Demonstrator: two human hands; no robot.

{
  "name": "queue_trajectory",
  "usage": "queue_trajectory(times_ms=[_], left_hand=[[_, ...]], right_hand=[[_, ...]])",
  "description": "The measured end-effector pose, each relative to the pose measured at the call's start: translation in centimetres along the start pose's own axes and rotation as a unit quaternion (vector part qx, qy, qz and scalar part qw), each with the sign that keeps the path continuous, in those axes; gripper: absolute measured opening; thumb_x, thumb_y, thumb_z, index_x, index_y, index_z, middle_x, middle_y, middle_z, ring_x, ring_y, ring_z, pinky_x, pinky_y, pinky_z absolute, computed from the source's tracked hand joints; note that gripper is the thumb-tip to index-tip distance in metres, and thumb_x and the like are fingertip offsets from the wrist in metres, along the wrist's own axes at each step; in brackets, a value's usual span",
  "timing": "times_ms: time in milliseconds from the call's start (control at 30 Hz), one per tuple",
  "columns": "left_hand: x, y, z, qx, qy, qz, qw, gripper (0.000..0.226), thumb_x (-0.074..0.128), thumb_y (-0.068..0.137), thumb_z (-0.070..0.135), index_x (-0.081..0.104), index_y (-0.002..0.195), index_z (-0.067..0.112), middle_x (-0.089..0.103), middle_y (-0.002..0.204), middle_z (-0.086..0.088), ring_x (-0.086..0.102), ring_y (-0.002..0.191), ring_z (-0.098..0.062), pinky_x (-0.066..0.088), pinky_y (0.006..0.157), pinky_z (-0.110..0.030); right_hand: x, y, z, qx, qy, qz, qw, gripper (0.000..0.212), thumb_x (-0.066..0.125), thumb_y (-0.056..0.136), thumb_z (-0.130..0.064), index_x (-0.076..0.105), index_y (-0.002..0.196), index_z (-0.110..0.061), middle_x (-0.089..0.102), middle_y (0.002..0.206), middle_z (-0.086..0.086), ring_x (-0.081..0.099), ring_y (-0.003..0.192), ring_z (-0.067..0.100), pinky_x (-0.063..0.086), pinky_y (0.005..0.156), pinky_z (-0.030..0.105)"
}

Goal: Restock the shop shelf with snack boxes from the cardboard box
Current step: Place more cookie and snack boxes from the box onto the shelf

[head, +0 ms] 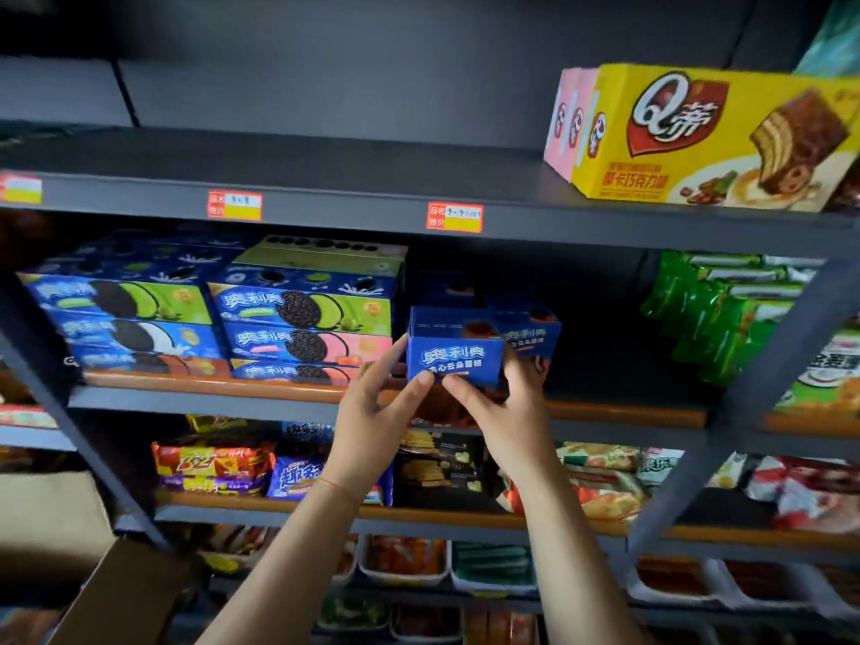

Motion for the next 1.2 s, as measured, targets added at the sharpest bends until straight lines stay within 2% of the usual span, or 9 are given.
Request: queue_trajectory(times_ms=[100,233,333,500,600,700,867,1100,1200], left_hand=[[0.3,0.6,-0.2,-0.001,0.009,-0.007,1.000,0.050,0.064,0.090,0.049,0.054,0.138,0.040,0.063,0.123,0.007,0.061,0.115,-0.012,0.051,0.100,-0.046],[0.9,0.8,0.4,0.030,0.053,0.007,0.998,0.042,0.064,0.095,0.017,0.054,0.132,0.034,0.063,0.119,0.017,0.057,0.109,0.006,0.050,0.088,-0.016],[0.8,0.8,0.5,0.035,0.090,0.049,0.994,0.037,0.068,0.092,0.016,0.054,0.120,0.035,0.059,0.110,0.031,0.056,0.100,0.018,0.045,0.079,-0.005],[0.0,1.4,0.4,0.054,0.156,0.120,0.979,0.029,0.078,0.086,0.021,0.063,0.110,0.020,0.062,0.096,0.023,0.062,0.090,0.001,0.050,0.075,-0.019],[-0.2,2.1,0.7,0.058,0.217,0.147,0.963,0.028,0.078,0.084,0.025,0.069,0.109,0.017,0.064,0.085,0.010,0.056,0.072,-0.003,0.040,0.062,-0.012],[-0.3,2.6,0.6,0.032,0.224,0.155,0.962,0.028,0.075,0.088,0.026,0.070,0.114,0.018,0.058,0.073,0.016,0.053,0.062,0.000,0.040,0.056,-0.016],[0.0,2.8,-0.1,0.017,0.212,0.136,0.968,0.030,0.065,0.095,0.021,0.068,0.125,0.018,0.075,0.091,0.000,0.068,0.068,-0.014,0.057,0.067,-0.034],[0.8,3.0,-1.2,-0.013,0.211,0.088,0.973,0.039,0.058,0.097,0.016,0.059,0.136,0.016,0.073,0.091,0.002,0.070,0.067,-0.018,0.059,0.066,-0.042],[1.0,2.5,-2.1,-0.021,0.219,0.075,0.973,0.043,0.058,0.095,0.016,0.056,0.138,0.015,0.074,0.089,0.001,0.070,0.068,-0.016,0.058,0.064,-0.041]], right_hand=[[0.5,0.7,0.3,0.002,-0.019,0.006,1.000,0.072,0.068,0.073,-0.063,0.052,0.135,-0.030,0.050,0.132,-0.005,0.047,0.124,0.006,0.037,0.088,0.007],[0.7,1.6,0.7,-0.005,-0.031,0.015,0.999,0.076,0.067,0.073,-0.062,0.050,0.138,-0.027,0.050,0.129,0.000,0.050,0.121,0.009,0.039,0.078,-0.001],[0.7,2.2,1.1,0.000,-0.048,0.019,0.999,0.065,0.072,0.082,-0.049,0.051,0.137,-0.023,0.049,0.127,0.000,0.050,0.119,0.010,0.038,0.073,-0.002],[0.8,2.8,1.3,-0.011,-0.051,0.025,0.998,0.049,0.068,0.090,-0.040,0.052,0.131,-0.020,0.050,0.122,-0.005,0.052,0.114,0.010,0.041,0.079,0.010],[0.8,3.5,1.5,-0.016,-0.070,0.035,0.997,0.045,0.067,0.092,-0.036,0.053,0.130,-0.016,0.056,0.122,-0.003,0.053,0.112,0.009,0.039,0.078,0.007],[1.1,4.1,1.6,-0.031,-0.086,0.046,0.995,0.044,0.068,0.092,-0.032,0.055,0.130,-0.014,0.059,0.122,0.001,0.056,0.113,0.014,0.038,0.078,0.006],[1.3,4.9,1.7,-0.041,-0.102,0.055,0.992,0.050,0.068,0.092,-0.032,0.054,0.136,-0.015,0.059,0.123,0.004,0.054,0.115,0.014,0.034,0.078,0.003],[1.6,5.1,2.7,-0.033,-0.116,0.051,0.991,0.046,0.069,0.092,-0.027,0.056,0.134,-0.013,0.062,0.125,0.005,0.056,0.116,0.016,0.032,0.080,0.002],[1.7,4.4,3.5,-0.024,-0.109,0.046,0.993,0.041,0.069,0.091,-0.025,0.059,0.129,-0.012,0.064,0.122,0.004,0.060,0.113,0.017,0.047,0.087,0.017]])
Point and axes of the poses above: each hand's wrist, its own y-axis towards the middle knuckle, its own x-axis out of the palm, z = x × y, the point moved 8 cm from there along y, towards the middle knuckle
